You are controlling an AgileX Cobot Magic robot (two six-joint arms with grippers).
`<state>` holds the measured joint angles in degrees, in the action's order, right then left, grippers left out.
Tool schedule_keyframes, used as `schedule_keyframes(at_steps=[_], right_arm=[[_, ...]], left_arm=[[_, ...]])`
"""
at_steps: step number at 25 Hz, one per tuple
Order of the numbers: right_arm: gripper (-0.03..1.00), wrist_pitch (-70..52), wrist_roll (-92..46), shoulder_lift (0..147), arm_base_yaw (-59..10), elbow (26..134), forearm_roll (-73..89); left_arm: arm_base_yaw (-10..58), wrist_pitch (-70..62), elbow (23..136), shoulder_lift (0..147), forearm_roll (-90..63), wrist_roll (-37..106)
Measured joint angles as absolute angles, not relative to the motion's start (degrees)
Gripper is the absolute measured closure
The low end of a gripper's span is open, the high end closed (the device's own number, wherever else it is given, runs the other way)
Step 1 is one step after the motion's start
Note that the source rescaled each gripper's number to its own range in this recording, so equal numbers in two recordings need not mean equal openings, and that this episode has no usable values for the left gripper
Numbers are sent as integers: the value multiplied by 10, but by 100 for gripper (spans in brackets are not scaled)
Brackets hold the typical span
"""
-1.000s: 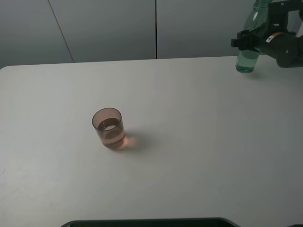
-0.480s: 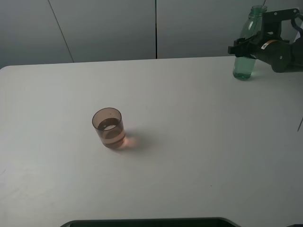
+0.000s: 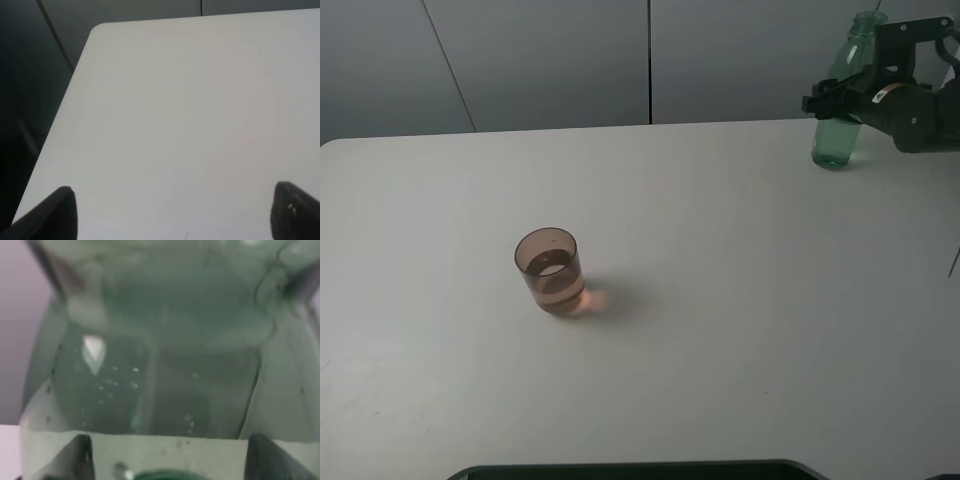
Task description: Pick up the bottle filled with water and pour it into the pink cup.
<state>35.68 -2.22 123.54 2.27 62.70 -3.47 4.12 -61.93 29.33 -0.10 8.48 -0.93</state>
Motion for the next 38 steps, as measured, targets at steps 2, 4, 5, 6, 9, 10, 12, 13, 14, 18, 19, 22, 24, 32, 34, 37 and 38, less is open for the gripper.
schedule_keyframes(at_steps=[2,4,5,6,9,10,12,13,14,18,19,22,24,32,34,37,38], right_arm=[[5,357,-22,1229,23,627,-32],[-2,351,-21,1220,23,628,-22],[-3,347,-21,1216,23,628,-19],[-3,343,-21,1211,23,628,-16],[-3,332,-21,1191,23,628,-7],[-3,329,-21,1183,23,628,-7],[-3,320,-21,1165,23,629,-7],[-3,314,-21,1155,23,629,-7],[-3,307,-21,1143,23,629,-7],[-3,266,-22,1085,23,629,-7],[-3,253,-24,1067,23,629,-7],[-3,189,-32,1010,23,629,-7],[-3,135,-34,967,23,629,-7],[-3,-258,-34,769,23,629,0],[-3,-374,-34,724,23,629,8],[-3,-536,-29,657,23,629,11],[-3,-587,-28,641,23,629,11]], left_arm=[[41,-619,293,-1,85,-9],[41,-619,293,-1,85,-9],[41,-619,293,-1,85,-9],[41,-619,293,-1,85,-9],[41,-619,293,-1,85,-9],[41,-619,293,-1,85,-9],[41,-619,293,-1,85,-9],[41,-619,293,-1,85,-9],[41,-619,293,-1,85,-9],[41,-619,293,-1,85,-9],[41,-619,293,-1,85,-9],[41,-619,293,-1,85,-9],[41,-619,293,-1,85,-9],[41,-619,293,-1,85,-9],[41,-619,293,-1,85,-9],[41,-619,293,-1,85,-9],[41,-619,293,-1,85,-9]])
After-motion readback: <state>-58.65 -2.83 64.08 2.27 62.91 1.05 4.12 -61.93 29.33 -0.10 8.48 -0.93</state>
